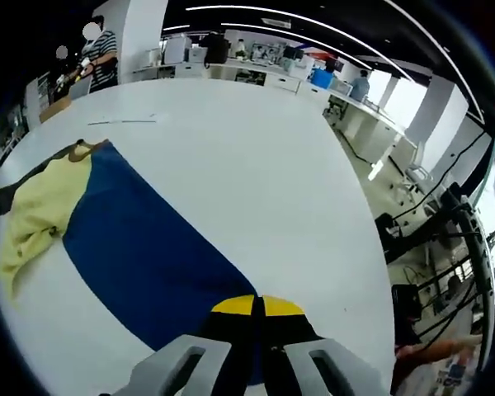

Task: Fold the garment on the visible template until the final outline fits inside the template.

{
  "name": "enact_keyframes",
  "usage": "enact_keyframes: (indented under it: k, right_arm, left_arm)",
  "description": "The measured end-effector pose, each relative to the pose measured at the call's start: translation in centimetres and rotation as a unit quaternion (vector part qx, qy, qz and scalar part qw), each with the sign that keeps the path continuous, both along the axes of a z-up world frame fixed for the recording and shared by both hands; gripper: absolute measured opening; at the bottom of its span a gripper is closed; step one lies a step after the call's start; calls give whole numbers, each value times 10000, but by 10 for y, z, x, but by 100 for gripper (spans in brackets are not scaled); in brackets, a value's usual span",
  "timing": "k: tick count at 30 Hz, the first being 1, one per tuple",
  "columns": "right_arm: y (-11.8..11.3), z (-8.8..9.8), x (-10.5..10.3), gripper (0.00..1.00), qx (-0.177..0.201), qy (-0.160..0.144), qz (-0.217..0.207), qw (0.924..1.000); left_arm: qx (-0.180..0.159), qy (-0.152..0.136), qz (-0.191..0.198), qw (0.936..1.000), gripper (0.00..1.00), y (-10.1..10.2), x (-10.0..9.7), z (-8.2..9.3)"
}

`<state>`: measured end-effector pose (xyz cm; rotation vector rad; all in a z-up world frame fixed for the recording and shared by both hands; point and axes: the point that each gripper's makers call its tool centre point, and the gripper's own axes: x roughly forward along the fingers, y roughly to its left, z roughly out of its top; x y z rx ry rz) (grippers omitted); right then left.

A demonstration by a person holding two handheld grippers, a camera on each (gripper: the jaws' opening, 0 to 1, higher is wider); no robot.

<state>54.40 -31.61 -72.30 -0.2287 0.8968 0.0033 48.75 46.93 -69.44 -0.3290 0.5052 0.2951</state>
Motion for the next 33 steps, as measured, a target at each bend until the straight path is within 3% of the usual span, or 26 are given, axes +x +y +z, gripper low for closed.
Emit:
enact_keyframes:
  k: [8,11,15,19,23,26,28,31,33]
  right_arm:
    - [-6,5,-1,0,20,-42,-122,9999]
    - [-5,11,-3,13,81,-121,-128,9998]
    - [7,18,-5,32,237,-220,94,9994]
    - [26,19,-9,52,602,-233,250,9976]
    - [48,24,-12,66,888,-276,479,9945]
    - [62,27,-14,80,1046,-312,646,9919]
    - [74,32,-14,90,1139,-388,807,9894]
    - [93,38,-16,97,1322,-455,988,9852]
    - [107,41,-18,99,1476,-476,1119,9816]
  left_arm:
    - [637,187,-461,9967,5,-3,-1,-2]
    - [910,170,-710,9932,13,-5,2,2]
    - [894,-26,-973,9912,28,-13,8,7]
    - [1167,-156,-1512,9815,41,-26,12,14]
    - [1011,-209,-1933,9757,58,-46,13,14]
    - [489,-488,-2141,9744,68,-66,13,23]
    - [642,-500,-2307,9696,73,-71,13,26]
    - [503,-602,-2414,9672,81,-79,13,30]
    - [589,-673,-2536,9632,87,-85,13,34]
